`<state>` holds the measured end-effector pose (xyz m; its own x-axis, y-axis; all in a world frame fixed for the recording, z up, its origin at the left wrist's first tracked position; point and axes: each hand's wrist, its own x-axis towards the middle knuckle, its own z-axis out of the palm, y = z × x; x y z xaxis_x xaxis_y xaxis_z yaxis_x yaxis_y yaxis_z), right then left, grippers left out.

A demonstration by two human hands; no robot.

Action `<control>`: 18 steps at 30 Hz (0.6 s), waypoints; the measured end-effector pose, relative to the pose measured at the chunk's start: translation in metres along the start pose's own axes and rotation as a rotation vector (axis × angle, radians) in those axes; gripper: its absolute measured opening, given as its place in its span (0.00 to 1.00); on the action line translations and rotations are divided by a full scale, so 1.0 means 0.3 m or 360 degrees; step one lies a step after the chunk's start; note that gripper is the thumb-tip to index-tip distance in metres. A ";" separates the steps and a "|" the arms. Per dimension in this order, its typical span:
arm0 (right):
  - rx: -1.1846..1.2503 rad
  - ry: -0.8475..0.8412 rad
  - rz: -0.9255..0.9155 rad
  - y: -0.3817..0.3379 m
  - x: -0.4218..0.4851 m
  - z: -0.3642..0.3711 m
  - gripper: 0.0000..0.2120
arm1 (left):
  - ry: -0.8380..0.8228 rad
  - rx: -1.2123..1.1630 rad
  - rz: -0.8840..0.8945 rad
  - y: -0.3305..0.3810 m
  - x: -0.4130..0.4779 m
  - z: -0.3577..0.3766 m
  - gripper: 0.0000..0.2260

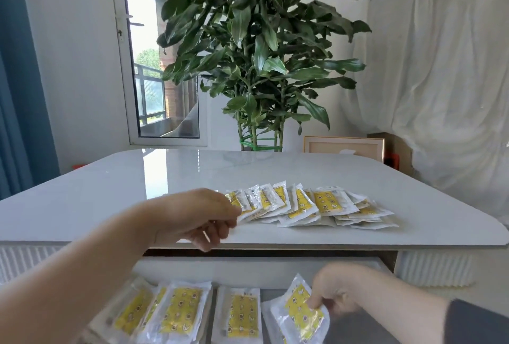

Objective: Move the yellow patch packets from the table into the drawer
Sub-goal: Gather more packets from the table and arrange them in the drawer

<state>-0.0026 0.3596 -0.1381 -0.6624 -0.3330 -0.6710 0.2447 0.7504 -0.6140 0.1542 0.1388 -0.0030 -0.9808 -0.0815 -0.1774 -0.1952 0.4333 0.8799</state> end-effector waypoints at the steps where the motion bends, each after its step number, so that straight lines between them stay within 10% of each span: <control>1: -0.0034 -0.0008 0.0010 -0.005 0.014 0.008 0.08 | 0.0034 -0.0128 0.0059 0.006 -0.008 -0.010 0.10; 11: -0.0435 -0.0020 0.0081 -0.031 -0.017 0.028 0.12 | 0.0450 -0.0509 0.0128 -0.048 -0.012 -0.132 0.12; 18: -0.0539 -0.0017 -0.0412 -0.123 -0.294 0.006 0.09 | 0.1159 -0.0080 -0.0256 -0.167 0.127 -0.184 0.10</control>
<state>0.0480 0.3603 -0.0569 -0.6635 -0.5398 -0.5180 -0.1764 0.7857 -0.5929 0.1264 0.0642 -0.0296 -0.6918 -0.7219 0.0161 -0.3194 0.3259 0.8898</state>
